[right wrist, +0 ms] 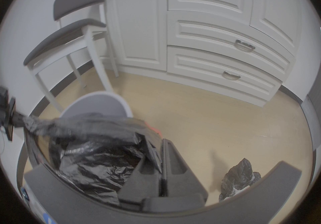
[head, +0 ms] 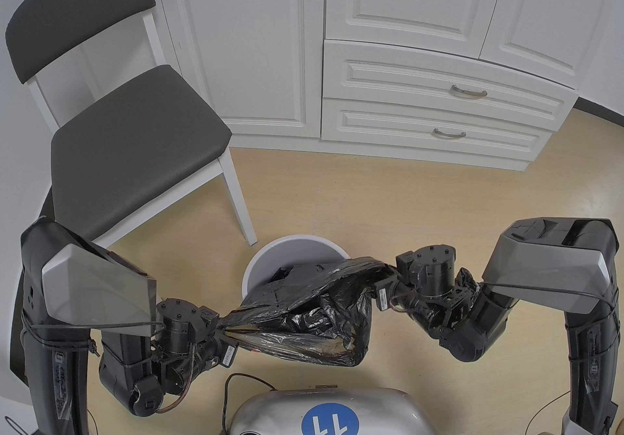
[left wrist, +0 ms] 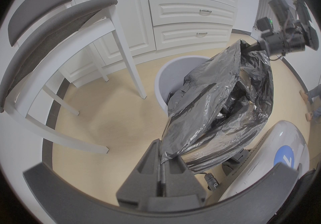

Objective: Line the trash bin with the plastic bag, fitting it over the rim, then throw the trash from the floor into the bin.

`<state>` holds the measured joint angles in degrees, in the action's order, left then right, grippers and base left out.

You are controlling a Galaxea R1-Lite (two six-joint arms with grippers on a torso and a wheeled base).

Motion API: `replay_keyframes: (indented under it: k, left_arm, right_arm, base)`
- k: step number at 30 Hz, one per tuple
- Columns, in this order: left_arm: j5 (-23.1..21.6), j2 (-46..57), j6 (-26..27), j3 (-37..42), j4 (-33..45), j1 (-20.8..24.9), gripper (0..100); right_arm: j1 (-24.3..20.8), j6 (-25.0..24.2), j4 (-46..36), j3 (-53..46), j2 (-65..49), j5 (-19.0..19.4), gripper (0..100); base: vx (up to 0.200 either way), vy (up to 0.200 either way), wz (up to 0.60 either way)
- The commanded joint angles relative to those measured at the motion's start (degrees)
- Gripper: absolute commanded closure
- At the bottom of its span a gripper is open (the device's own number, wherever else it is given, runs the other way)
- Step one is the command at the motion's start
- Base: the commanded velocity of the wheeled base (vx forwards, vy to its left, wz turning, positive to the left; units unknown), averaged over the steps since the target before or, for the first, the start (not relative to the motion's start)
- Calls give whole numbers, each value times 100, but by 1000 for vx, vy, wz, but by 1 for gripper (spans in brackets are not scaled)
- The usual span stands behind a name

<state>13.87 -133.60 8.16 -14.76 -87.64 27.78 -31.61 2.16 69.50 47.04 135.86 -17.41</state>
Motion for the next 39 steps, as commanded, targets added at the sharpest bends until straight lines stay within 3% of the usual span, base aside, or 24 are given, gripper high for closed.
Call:
replay_keyframes:
  k: [1,5,13,14,20,26,36,37,39]
  left_arm:
    - [-16,-61,2,-18,-8,25,100]
    - [-7,-61,2,-35,1,25,100]
    - [-7,-70,11,-62,-8,-1,100]
    - [-7,-61,11,-62,-8,-1,100]
    - [-16,27,2,-18,-8,34,100]
    - [-34,123,-33,35,-8,149,100]
    - [-51,158,-42,158,-8,157,100]
    - [-51,176,-42,175,-8,157,0]
    - [-60,220,-42,193,-8,157,0]
  right_arm:
    - [-152,180,143,-494,81,45,100]
    - [-73,549,169,-697,98,80,100]
    - [6,1041,1206,-697,459,80,100]
    - [6,1094,1206,-732,450,80,0]
    - [-56,1147,1294,-1048,89,97,0]
    - [-214,1155,1250,-1883,-772,510,0]
    - [-240,927,723,-2199,-1853,466,0]
    - [-258,813,732,-2199,-1862,449,0]
    - [-276,646,723,-2182,-1862,440,0]
  base:
    - [0,0,0]
    - [0,0,0]
    - [0,0,0]
    - [0,0,0]
    - [0,0,0]
    - [0,0,0]
    - [0,0,0]
    - [0,0,0]
    - [0,0,0]
